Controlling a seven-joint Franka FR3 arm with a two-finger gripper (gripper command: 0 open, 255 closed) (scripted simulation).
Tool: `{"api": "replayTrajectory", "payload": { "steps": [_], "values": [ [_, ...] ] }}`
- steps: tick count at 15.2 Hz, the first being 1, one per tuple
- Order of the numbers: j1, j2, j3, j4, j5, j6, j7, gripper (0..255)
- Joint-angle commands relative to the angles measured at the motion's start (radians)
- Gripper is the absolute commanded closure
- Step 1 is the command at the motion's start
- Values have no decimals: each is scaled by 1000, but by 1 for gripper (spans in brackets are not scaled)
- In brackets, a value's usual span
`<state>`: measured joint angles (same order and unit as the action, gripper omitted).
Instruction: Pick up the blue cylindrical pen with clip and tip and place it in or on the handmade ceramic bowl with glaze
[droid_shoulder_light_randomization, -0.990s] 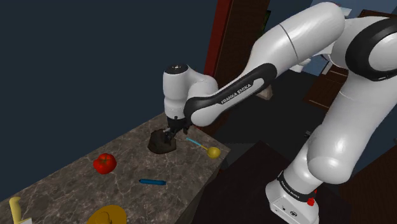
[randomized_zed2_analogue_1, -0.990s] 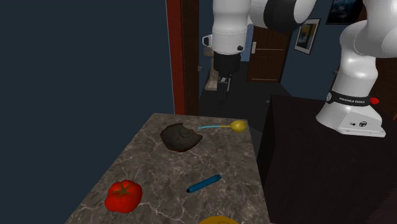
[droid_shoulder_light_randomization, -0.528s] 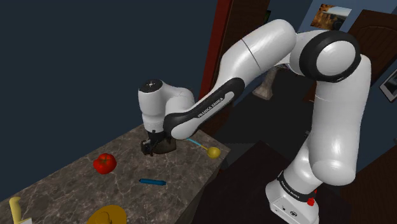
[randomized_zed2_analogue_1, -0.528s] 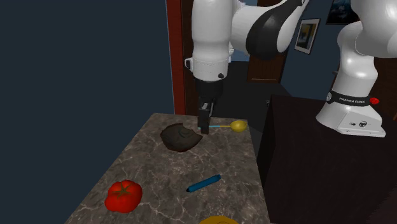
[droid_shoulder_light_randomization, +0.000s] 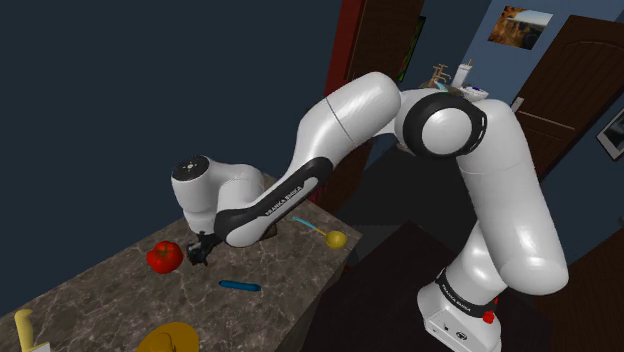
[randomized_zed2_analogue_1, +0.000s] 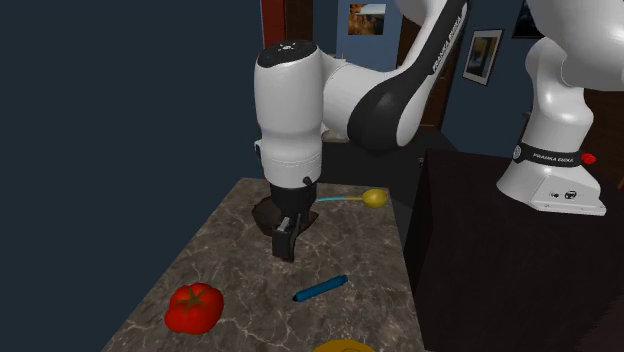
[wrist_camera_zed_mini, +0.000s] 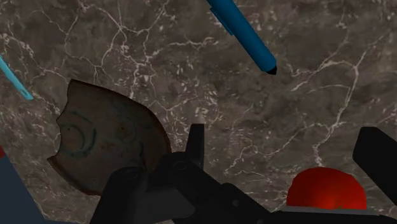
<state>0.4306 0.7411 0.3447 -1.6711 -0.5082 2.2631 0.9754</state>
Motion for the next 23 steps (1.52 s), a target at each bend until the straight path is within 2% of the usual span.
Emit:
{"api": "replayTrajectory", "payload": {
  "steps": [1, 2, 9, 18, 19, 23],
  "values": [
    [34, 75, -13, 95, -11, -21, 8, 0],
    [51, 114, -19, 147, -14, -33, 10, 0],
    [57, 179, -40, 163, -35, 17, 19, 0],
    [57, 184, -42, 164, -37, 21, 20, 0],
    [57, 184, -42, 164, -37, 21, 20, 255],
    [57, 184, -42, 164, -37, 21, 20, 255]
  ]
}}
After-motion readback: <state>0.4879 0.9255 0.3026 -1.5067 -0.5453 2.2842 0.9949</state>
